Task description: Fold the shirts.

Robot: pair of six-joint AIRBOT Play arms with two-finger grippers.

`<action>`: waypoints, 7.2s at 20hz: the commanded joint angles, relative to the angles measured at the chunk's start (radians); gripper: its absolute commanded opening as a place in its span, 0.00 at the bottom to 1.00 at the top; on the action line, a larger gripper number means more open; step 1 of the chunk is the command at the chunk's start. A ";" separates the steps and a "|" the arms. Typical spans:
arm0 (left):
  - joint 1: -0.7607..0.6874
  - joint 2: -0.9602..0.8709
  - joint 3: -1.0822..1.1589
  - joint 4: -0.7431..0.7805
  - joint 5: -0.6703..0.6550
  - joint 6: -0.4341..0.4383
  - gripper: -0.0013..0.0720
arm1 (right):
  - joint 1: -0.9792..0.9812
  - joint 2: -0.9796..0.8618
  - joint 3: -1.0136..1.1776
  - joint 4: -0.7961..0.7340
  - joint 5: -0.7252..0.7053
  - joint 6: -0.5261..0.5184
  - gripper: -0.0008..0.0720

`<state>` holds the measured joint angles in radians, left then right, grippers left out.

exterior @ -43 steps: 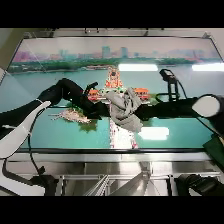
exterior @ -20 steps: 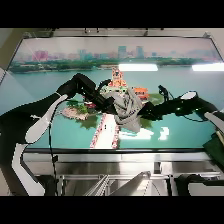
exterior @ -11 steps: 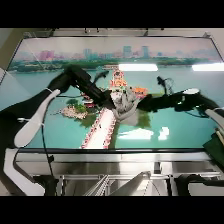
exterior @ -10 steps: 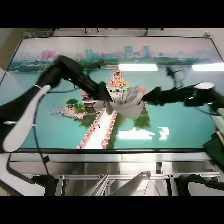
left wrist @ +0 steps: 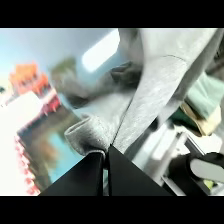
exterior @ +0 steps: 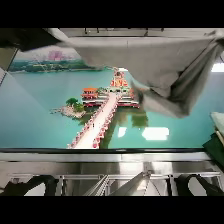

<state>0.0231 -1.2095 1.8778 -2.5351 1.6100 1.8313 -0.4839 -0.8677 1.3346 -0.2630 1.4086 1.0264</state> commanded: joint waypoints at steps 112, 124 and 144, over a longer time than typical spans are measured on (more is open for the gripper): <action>0.135 -0.693 -0.187 -0.024 -0.296 0.164 1.00 | 0.204 -0.695 -0.399 -0.057 -0.506 -0.045 0.87; 0.206 -0.639 -0.203 0.127 0.175 -0.065 0.99 | -0.006 -0.721 -0.207 -0.242 -0.158 -0.027 0.97; -0.021 -0.451 -1.022 0.100 -0.440 -0.104 0.38 | -0.005 -0.790 -0.207 -0.276 -0.199 0.051 0.97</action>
<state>0.0532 -1.5963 0.7719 -2.4462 1.2331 1.7241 -0.4892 -1.6238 1.1271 -0.5278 1.1736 1.0321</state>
